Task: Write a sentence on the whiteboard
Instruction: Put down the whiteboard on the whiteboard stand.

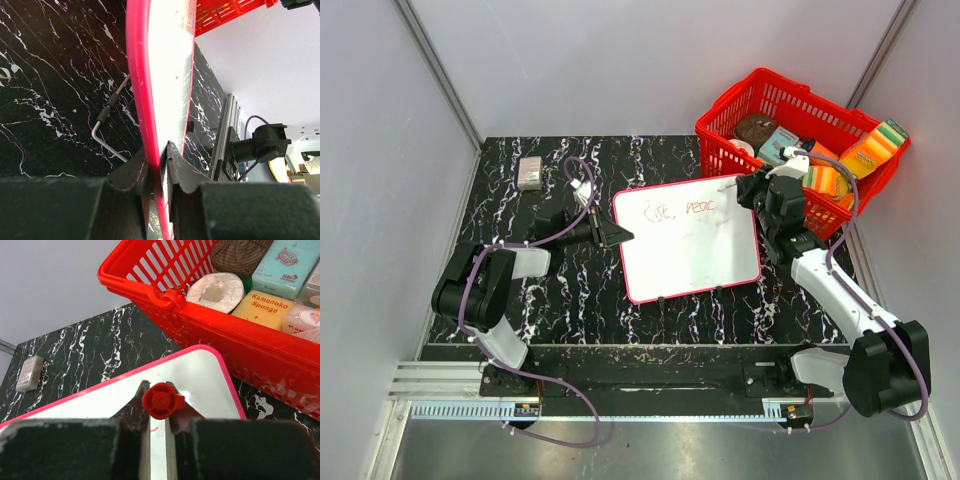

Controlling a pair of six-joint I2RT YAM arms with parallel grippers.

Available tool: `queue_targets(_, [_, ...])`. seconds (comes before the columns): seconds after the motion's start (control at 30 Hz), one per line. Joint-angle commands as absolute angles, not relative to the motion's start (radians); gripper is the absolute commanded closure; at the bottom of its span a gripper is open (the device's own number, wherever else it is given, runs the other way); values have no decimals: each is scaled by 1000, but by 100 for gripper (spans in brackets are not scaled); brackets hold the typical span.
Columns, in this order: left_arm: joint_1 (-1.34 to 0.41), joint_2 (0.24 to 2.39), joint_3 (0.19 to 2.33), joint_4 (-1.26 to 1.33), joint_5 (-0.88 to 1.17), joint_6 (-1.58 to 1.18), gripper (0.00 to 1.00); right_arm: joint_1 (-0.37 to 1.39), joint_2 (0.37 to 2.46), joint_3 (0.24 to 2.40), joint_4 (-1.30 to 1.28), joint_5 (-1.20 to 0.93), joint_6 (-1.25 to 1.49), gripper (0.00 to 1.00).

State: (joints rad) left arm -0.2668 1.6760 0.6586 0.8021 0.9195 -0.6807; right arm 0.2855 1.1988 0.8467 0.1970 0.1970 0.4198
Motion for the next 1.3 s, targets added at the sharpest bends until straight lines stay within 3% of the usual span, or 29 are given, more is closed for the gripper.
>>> queue_targets(0.0, [-285,1646,673,816,914,-598,100,275,1210,868,239,187,429,100])
queue_targets(1.27, [-285,1643,672,810,913,-592,100,272,1120,741,184,135,453,100])
